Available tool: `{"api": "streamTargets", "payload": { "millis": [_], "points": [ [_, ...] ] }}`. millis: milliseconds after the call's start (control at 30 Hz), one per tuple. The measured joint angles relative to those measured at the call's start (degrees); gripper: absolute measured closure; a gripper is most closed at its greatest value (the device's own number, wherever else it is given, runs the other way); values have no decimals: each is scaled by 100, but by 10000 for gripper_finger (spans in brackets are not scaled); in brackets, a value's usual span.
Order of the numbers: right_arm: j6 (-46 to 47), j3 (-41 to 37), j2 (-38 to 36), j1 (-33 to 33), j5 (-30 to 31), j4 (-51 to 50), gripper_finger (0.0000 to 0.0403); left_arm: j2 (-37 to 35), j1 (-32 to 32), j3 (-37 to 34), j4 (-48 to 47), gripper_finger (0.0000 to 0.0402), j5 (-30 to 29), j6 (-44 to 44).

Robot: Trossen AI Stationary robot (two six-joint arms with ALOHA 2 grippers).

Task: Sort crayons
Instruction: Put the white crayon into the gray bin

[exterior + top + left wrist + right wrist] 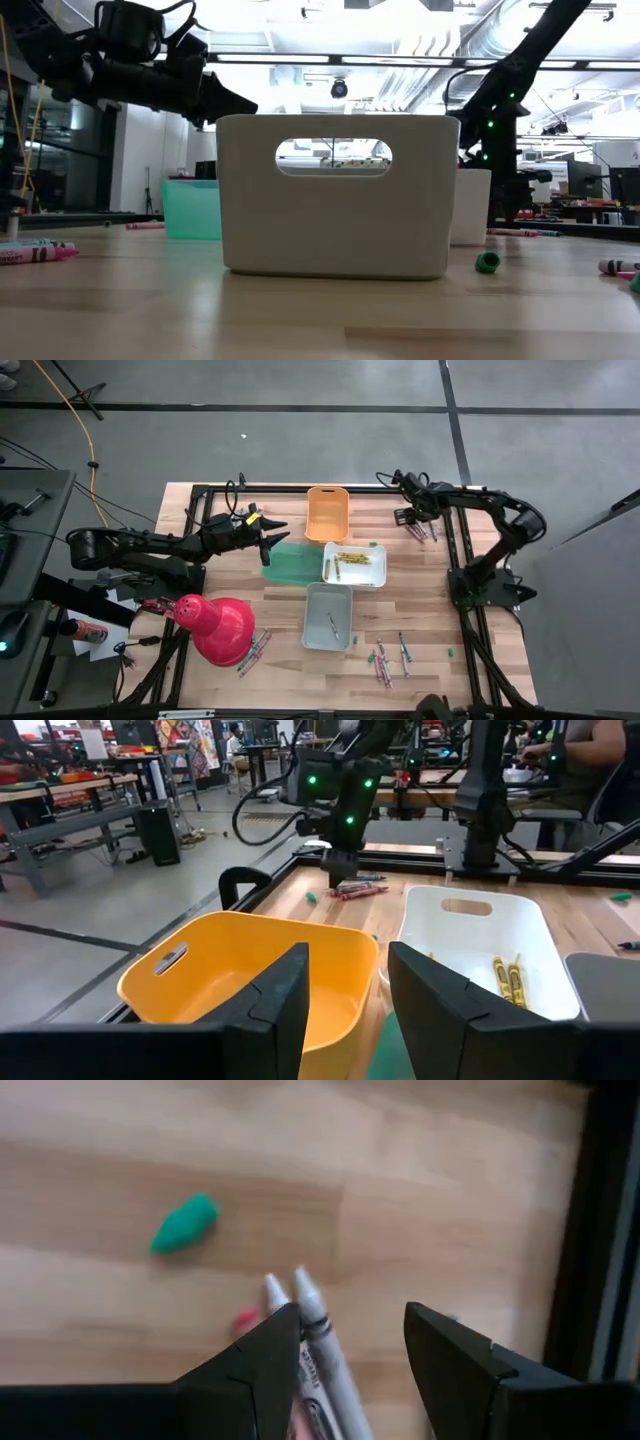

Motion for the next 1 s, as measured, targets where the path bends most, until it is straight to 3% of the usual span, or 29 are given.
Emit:
{"api": "streamTargets", "payload": {
  "millis": [267,500,1000],
  "points": [
    [49,159,233,12,168,-244,226,0,0,2,-11,275,4,5],
    [-93,159,233,45,-72,-412,230,0,-2,2,-17,275,146,-4],
    [-254,4,233,194,151,-257,328,0,-2,4,-17,275,153,-144]
  ]
}}
